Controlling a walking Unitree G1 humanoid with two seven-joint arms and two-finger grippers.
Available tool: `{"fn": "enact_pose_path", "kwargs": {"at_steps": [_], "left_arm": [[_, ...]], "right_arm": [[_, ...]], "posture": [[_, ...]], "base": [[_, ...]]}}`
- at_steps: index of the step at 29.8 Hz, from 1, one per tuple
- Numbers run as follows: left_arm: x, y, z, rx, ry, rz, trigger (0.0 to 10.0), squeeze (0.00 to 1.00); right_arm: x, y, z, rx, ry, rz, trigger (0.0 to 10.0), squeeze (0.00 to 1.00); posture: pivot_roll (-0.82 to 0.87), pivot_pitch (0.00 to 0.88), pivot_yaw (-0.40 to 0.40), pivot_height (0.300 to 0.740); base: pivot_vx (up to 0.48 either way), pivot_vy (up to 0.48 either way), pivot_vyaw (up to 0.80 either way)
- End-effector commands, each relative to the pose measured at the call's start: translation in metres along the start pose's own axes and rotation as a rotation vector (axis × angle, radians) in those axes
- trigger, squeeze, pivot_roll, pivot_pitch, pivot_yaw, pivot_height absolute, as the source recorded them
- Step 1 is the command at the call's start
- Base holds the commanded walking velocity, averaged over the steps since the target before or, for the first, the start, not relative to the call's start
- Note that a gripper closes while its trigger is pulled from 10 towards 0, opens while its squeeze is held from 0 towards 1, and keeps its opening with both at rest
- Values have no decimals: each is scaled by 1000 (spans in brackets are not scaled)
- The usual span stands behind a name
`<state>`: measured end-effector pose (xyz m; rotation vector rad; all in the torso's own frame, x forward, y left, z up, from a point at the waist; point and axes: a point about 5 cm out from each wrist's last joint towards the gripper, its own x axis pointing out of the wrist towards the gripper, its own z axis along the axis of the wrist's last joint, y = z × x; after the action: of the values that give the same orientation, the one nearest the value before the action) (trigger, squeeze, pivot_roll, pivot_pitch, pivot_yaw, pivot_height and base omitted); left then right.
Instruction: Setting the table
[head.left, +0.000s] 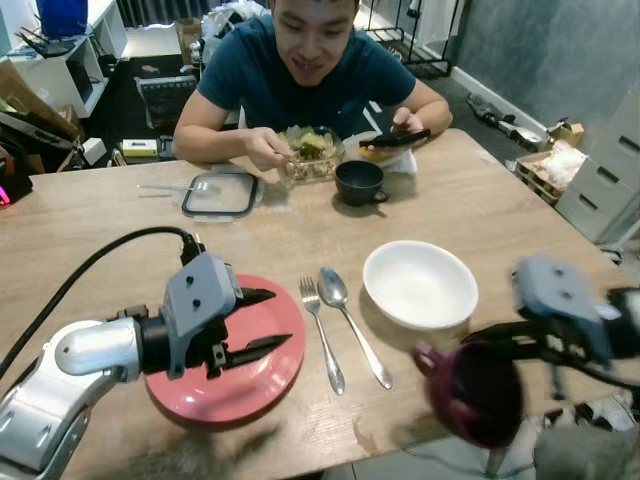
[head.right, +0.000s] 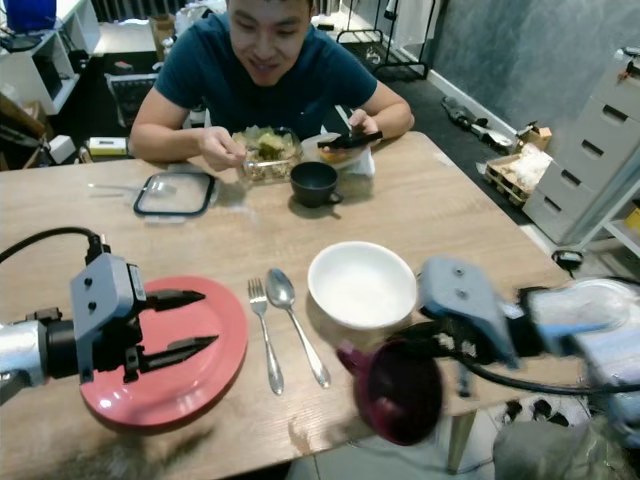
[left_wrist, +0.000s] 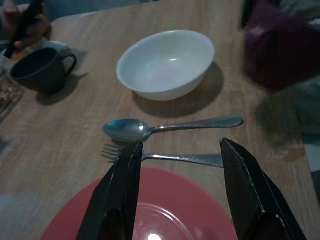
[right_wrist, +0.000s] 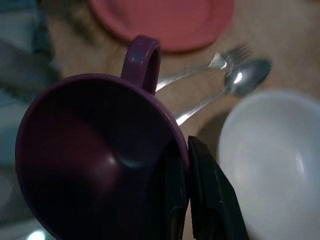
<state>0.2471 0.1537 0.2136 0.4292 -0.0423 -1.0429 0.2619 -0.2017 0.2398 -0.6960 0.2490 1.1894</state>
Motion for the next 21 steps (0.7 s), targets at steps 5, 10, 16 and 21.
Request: {"fn": "enact_pose_path", "kwargs": {"at_steps": [5, 10, 16, 21], "left_arm": [[-2, -2, -1, 9, 9, 2, 10000, 0], [-5, -4, -1, 5, 13, 10, 10000, 0], [-7, -4, -1, 0, 16, 16, 10000, 0], [-8, -6, -2, -8, 17, 13, 10000, 0]], "right_arm": [[15, -3, -5, 10, 27, -51, 10000, 0], [18, -1, -17, 21, 88, -47, 10000, 0], [9, -1, -31, 25, 168, -32, 10000, 0], [-2, -6, -32, 26, 196, -42, 10000, 0]], "posture": [[-85, 0, 83, 740], [-74, 0, 78, 740], [-72, 0, 75, 740], [-81, 0, 77, 740]], "base": [[0, 0, 0], [0, 0, 0], [0, 0, 0], [0, 0, 0]]}}
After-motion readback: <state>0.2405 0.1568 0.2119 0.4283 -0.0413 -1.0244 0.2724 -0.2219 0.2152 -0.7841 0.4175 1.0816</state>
